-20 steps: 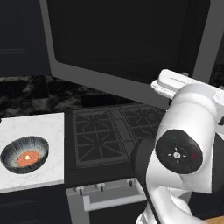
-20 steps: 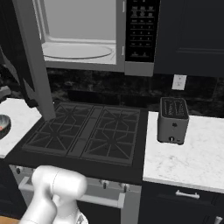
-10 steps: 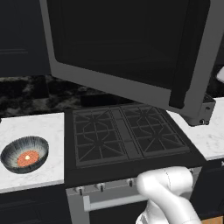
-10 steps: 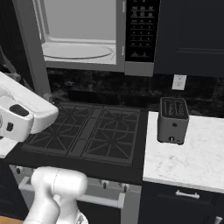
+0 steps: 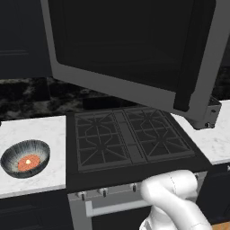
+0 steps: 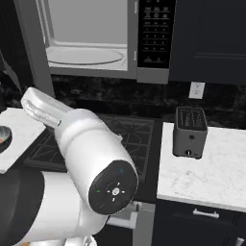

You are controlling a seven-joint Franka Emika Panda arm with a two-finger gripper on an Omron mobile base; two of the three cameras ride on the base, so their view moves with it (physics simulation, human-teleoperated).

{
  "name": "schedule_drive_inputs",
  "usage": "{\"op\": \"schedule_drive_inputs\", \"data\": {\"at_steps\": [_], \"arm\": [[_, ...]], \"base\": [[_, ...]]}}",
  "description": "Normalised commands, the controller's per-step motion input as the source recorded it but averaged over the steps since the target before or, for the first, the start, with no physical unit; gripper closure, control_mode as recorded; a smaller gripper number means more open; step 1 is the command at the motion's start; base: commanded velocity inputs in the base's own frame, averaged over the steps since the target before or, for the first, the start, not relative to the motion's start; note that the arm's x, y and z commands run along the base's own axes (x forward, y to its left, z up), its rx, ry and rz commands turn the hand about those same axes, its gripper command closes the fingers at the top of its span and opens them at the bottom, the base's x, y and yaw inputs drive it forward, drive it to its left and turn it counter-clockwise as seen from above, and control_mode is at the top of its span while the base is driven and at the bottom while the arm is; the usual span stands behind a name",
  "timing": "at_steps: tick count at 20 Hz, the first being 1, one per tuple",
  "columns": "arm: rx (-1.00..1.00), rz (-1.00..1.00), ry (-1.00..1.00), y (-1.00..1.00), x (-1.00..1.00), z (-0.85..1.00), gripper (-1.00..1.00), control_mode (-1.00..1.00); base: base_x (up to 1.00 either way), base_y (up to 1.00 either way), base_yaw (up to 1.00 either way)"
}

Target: Open the microwave, place the bowl with waffle inside the microwave, then close the microwave door and turn it on.

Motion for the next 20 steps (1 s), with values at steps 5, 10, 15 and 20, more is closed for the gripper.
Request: {"op": "schedule_drive_inputs", "data": {"at_steps": [5,10,15,20], "arm": [[0.09,0.43,0.02,-0.11,0.86,-0.28,-1.00,-1.00],[0.03,0.01,0.01,0.00,0.85,-0.10,-1.00,-1.00],[0.05,0.02,0.06,0.00,1.00,-0.24,-1.00,-1.00],[0.03,0.32,0.08,0.20,0.85,-0.17,-1.00,-1.00]], "base": [[0.00,0.00,0.00],[0.00,0.00,0.00],[0.00,0.00,0.00],[0.00,0.00,0.00]]}}
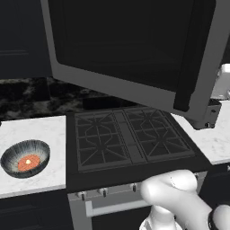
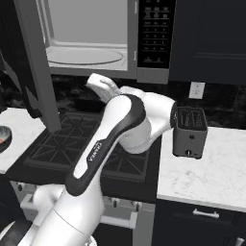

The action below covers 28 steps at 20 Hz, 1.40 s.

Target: Open the microwave, place the bowl with waffle inside the microwave, then close the microwave door and turn it on.

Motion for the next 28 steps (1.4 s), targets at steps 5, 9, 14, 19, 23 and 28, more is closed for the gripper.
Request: {"op": "schedule_drive_inputs", "data": {"at_steps": [5,9,14,19,23,28], "arm": [[0.00,0.43,0.03,0.60,0.36,-0.03,-1.00,-1.00],[-0.08,0.41,-0.09,0.97,-0.26,0.01,-1.00,-1.00],[-0.19,0.31,-0.30,1.00,-0.92,0.11,-1.00,-1.00],[-0.20,0.19,-0.47,1.00,-1.00,0.21,-1.00,-1.00],[-0.08,0.06,-0.40,0.80,-0.96,0.22,-1.00,-1.00],[0.01,-0.02,-0.17,0.20,-0.30,0.16,-1.00,-1.00]], "base": [[0.00,0.00,0.00],[0.00,0.00,0.00],[0.00,0.00,0.00],[0.00,0.00,0.00],[0.00,0.00,0.00],[0.00,0.00,0.00]]}}
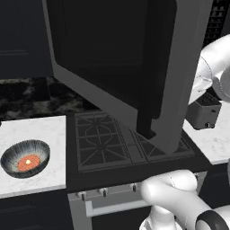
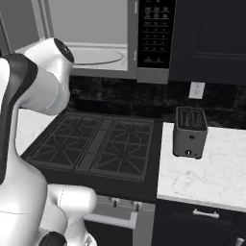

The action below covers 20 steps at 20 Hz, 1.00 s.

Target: Open the microwave, place the bowl with waffle inside the microwave, then close the microwave door and turn it on.

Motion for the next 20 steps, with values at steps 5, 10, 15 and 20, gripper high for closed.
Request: {"op": "schedule_drive_inputs", "data": {"at_steps": [5,10,15,20], "arm": [[0.12,-0.06,-0.05,0.12,0.00,0.00,-1.00,-1.00],[0.10,0.00,-0.09,0.63,0.01,0.04,-1.00,-1.00],[0.07,0.05,-0.07,0.78,0.00,0.07,-1.00,-1.00],[0.05,0.07,-0.08,0.76,0.00,0.09,-1.00,-1.00]], "base": [[0.00,0.00,0.00],[0.00,0.00,0.00],[0.00,0.00,0.00],[0.00,0.00,0.00]]}}
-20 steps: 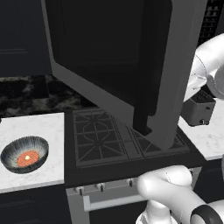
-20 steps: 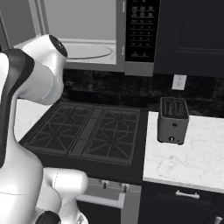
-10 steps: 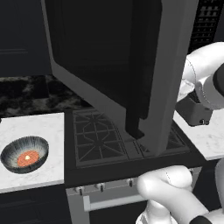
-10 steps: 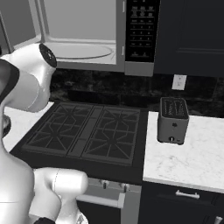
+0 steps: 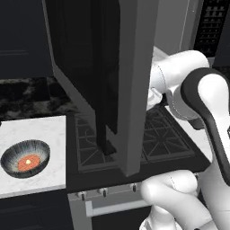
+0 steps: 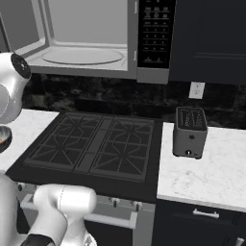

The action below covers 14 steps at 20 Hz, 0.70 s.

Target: Open the microwave, place the bowl with waffle inside the microwave, then close the microwave door and turn it on.

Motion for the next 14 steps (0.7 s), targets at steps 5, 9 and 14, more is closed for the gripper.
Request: {"op": "schedule_drive_inputs", "data": {"at_steps": [5,9,14], "arm": [[0.10,0.01,-0.05,0.47,0.18,0.16,-1.00,-1.00],[0.13,-0.01,0.00,0.17,0.33,0.15,-1.00,-1.00],[0.05,-0.06,0.00,0.19,0.47,0.01,-1.00,-1.00]], "base": [[0.00,0.00,0.00],[0.00,0.00,0.00],[0.00,0.00,0.00]]}}
